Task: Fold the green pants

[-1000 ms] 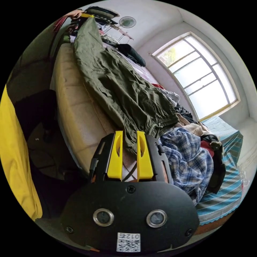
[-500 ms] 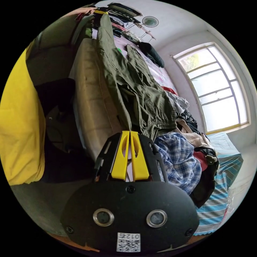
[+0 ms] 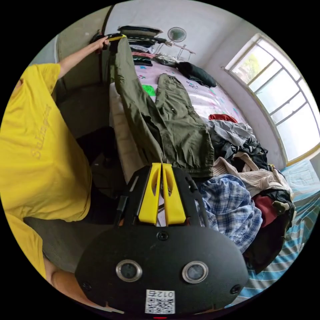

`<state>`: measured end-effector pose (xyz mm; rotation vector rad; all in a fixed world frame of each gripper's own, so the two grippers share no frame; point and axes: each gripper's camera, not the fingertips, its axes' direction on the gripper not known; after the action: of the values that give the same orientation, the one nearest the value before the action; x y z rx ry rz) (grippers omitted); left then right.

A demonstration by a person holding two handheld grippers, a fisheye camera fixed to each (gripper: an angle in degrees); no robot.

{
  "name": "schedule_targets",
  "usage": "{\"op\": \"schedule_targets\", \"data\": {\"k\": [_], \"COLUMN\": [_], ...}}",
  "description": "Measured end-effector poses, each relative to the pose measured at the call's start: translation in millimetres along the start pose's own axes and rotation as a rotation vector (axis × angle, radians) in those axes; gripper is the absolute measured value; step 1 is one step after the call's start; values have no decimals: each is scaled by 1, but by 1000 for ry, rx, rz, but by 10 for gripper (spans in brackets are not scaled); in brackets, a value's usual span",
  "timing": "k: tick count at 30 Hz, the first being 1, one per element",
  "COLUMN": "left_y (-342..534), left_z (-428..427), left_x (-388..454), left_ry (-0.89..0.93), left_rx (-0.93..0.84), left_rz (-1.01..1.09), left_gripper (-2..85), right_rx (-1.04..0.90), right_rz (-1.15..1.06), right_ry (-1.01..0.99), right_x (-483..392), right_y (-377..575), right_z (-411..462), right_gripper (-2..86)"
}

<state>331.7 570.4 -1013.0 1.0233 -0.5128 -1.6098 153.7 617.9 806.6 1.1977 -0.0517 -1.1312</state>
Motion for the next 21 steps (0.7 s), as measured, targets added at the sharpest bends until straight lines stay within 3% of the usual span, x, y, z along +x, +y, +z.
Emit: {"op": "schedule_targets", "data": {"k": [6, 12, 16, 21], "left_y": [-58, -51, -16, 17], "left_z": [192, 420, 480, 448], "left_x": [50, 29, -11, -69], "left_ry": [-142, -341, -333, -316], "left_rx": [-121, -347, -410, -435], "left_rz": [125, 137, 105, 7], "left_gripper": [15, 56, 82, 106], "right_rx": [-33, -209, -268, -100], "right_rz": [182, 339, 422, 534], "right_ry": [-178, -299, -345, -328], "right_x": [163, 294, 330, 344], "right_y": [-38, -61, -64, -52], "right_z": [48, 160, 215, 194], "right_gripper": [3, 5, 12, 25]}}
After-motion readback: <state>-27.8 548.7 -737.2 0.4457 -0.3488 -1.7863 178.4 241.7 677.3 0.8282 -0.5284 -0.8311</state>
